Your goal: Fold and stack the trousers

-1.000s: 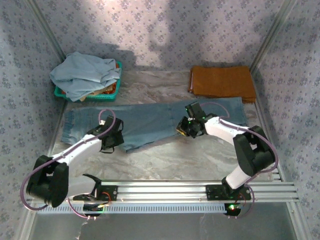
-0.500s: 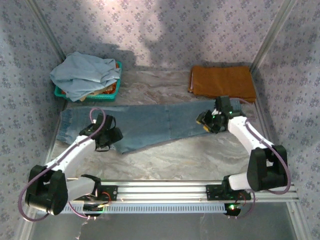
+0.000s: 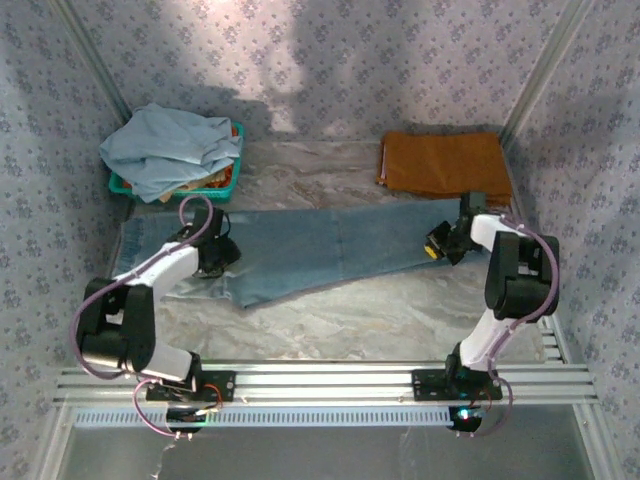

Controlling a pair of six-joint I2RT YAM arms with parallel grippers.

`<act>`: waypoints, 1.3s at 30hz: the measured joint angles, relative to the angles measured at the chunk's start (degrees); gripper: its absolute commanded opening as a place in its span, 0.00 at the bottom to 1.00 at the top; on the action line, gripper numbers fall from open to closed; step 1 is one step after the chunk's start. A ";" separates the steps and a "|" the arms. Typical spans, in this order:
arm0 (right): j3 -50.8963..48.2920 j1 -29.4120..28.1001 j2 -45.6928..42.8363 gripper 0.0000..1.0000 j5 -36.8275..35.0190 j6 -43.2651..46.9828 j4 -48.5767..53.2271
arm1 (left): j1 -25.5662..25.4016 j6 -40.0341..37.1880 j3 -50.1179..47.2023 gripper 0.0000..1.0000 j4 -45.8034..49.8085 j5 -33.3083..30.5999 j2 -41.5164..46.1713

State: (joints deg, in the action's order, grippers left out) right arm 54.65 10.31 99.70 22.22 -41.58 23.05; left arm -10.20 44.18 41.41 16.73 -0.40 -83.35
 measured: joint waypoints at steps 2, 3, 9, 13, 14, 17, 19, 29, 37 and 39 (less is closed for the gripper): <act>-0.94 2.01 -0.28 0.00 1.95 0.57 -0.63 | 1.40 0.50 -2.16 0.33 -1.64 0.98 -0.13; -1.22 2.78 -0.28 0.00 2.82 0.74 -0.85 | 1.84 0.70 -2.69 0.33 -2.43 1.36 -0.02; -1.29 4.07 -0.17 0.05 5.33 2.49 -0.55 | 3.98 0.87 -3.61 0.42 -2.75 3.87 1.95; -1.20 4.02 -1.01 0.09 4.85 3.54 0.74 | 4.98 0.44 -3.61 0.52 0.70 3.76 6.12; -1.20 3.96 -1.51 0.09 4.52 3.61 1.29 | 5.05 0.42 -3.61 0.54 1.49 3.80 7.76; -1.20 3.17 -3.17 0.09 3.82 3.74 2.14 | 5.05 0.24 -3.58 0.57 2.99 3.76 12.24; -1.18 2.10 -4.20 0.10 3.52 3.76 2.34 | 5.05 0.20 -3.58 0.58 3.78 3.76 14.43; -1.14 -0.83 -10.36 0.15 0.66 3.96 3.10 | 6.12 -0.90 -3.58 0.60 7.10 3.61 17.64; -0.72 -3.63 -11.78 0.24 -4.39 5.90 4.70 | 7.89 -1.27 -1.68 0.63 8.79 3.37 16.24; 0.66 -6.88 -11.89 0.15 -6.08 6.29 6.12 | 8.04 -1.07 -1.68 0.64 9.27 3.41 16.28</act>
State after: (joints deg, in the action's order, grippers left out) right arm 55.31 3.42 87.81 16.14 -35.29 29.17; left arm -2.15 43.11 39.72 26.00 3.01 -67.07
